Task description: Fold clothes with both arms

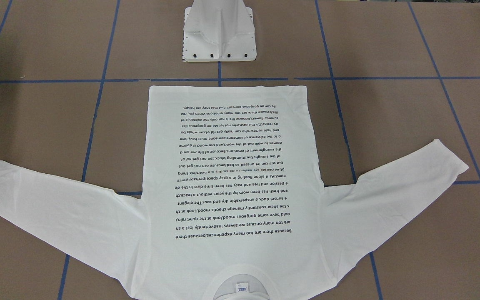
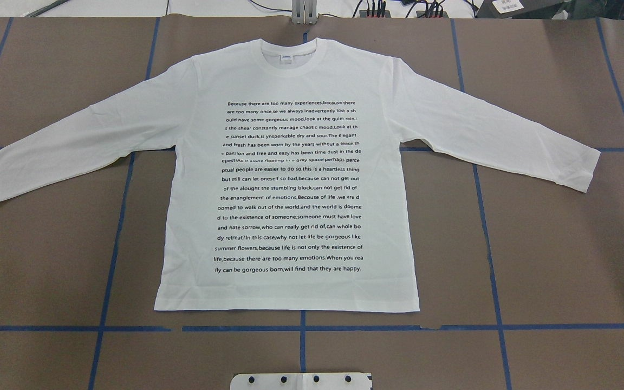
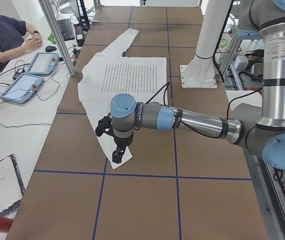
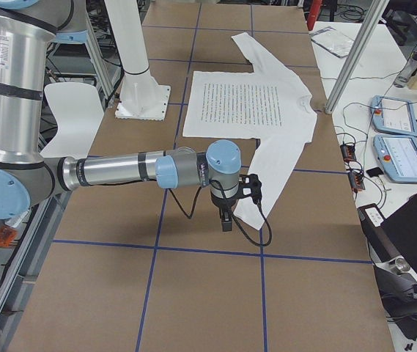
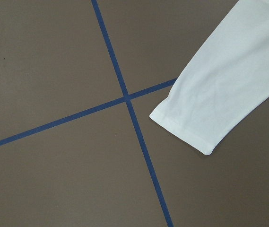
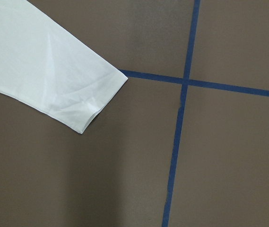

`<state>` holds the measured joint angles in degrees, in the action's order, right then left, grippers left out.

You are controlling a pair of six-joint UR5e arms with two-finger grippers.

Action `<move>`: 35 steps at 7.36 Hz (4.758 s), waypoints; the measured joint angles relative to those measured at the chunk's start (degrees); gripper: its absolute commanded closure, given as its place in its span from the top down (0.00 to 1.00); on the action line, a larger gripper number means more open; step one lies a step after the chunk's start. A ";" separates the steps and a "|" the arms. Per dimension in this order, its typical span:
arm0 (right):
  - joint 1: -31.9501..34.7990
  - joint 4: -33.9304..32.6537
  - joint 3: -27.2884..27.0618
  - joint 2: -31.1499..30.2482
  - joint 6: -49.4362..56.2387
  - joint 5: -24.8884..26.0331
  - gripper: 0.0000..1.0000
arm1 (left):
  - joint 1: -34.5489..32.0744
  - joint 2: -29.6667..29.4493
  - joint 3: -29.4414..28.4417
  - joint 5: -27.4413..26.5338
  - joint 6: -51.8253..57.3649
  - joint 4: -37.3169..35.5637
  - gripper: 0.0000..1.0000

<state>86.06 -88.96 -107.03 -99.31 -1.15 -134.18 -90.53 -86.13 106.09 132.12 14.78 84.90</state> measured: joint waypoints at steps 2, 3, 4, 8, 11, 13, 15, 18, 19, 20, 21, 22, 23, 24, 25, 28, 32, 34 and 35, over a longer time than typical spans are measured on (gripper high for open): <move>-0.01 0.09 0.11 -0.21 -0.01 0.07 1.00 | 0.06 -0.43 0.06 -0.07 0.00 1.54 1.00; -0.09 0.08 0.14 -0.23 -0.07 -0.05 1.00 | 0.07 -0.97 0.07 -0.13 -0.01 3.71 1.00; -0.32 0.08 0.14 -0.19 -0.65 -0.16 1.00 | 0.11 -1.45 -0.21 -0.24 -0.19 7.83 1.00; -9.75 7.69 0.49 0.93 -20.12 1.40 0.99 | 0.79 -3.05 -6.97 2.08 -0.44 22.09 1.00; -18.95 28.19 9.22 1.25 -38.29 5.61 0.92 | 0.88 -3.14 -7.44 3.38 -0.45 23.10 1.00; -22.56 37.75 15.99 3.52 -45.22 8.25 0.87 | 0.88 -3.15 -7.19 3.48 -0.44 23.12 1.00; -24.08 39.62 19.06 5.08 -46.72 10.64 0.85 | 0.88 -3.04 -7.07 3.56 -0.34 23.11 1.00; -24.73 39.78 21.37 7.24 -46.92 11.36 0.85 | 0.88 -2.86 -7.01 3.59 -0.14 23.12 1.00; -24.79 39.76 22.06 7.80 -46.93 11.43 0.85 | 0.88 -2.84 -6.98 3.59 -0.12 23.12 1.00; -24.96 39.76 22.66 8.10 -46.93 11.56 0.84 | 0.88 -2.82 -6.96 3.59 -0.11 23.11 1.00; -25.32 39.80 23.33 8.42 -46.93 11.83 0.77 | 0.88 -2.79 -6.95 3.59 -0.08 23.11 1.00; -25.79 39.82 24.45 9.06 -46.93 12.11 0.65 | 0.88 -2.76 -6.95 3.59 -0.05 23.11 1.00; -26.16 39.82 25.49 9.69 -46.95 12.27 0.23 | 0.88 -2.75 -6.92 3.61 0.00 23.12 1.00; -26.32 39.86 25.89 10.00 -47.26 12.29 0.00 | 0.88 -2.73 -6.89 3.64 0.04 23.13 1.00; -26.35 39.85 25.79 10.08 -48.11 12.30 0.00 | 0.88 -2.70 -6.88 3.66 0.06 23.17 1.00; -26.11 39.63 22.83 9.80 -49.40 12.18 0.00 | 0.88 -2.52 -6.52 3.67 0.07 23.15 1.00; -25.81 38.82 14.54 16.69 -52.27 12.36 0.00 | 0.90 -2.46 -6.45 3.68 0.07 23.14 1.00; -30.30 38.79 16.66 28.47 -60.50 13.76 0.00 | 0.95 -2.46 -6.51 3.67 0.07 23.06 1.00; -34.20 38.93 18.76 33.71 -62.52 17.03 0.00 | 0.96 -2.46 -6.63 3.67 0.07 23.04 1.00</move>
<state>51.86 -50.03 -88.27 -65.60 -63.67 -117.15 -89.56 -88.59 99.46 135.79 14.85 107.94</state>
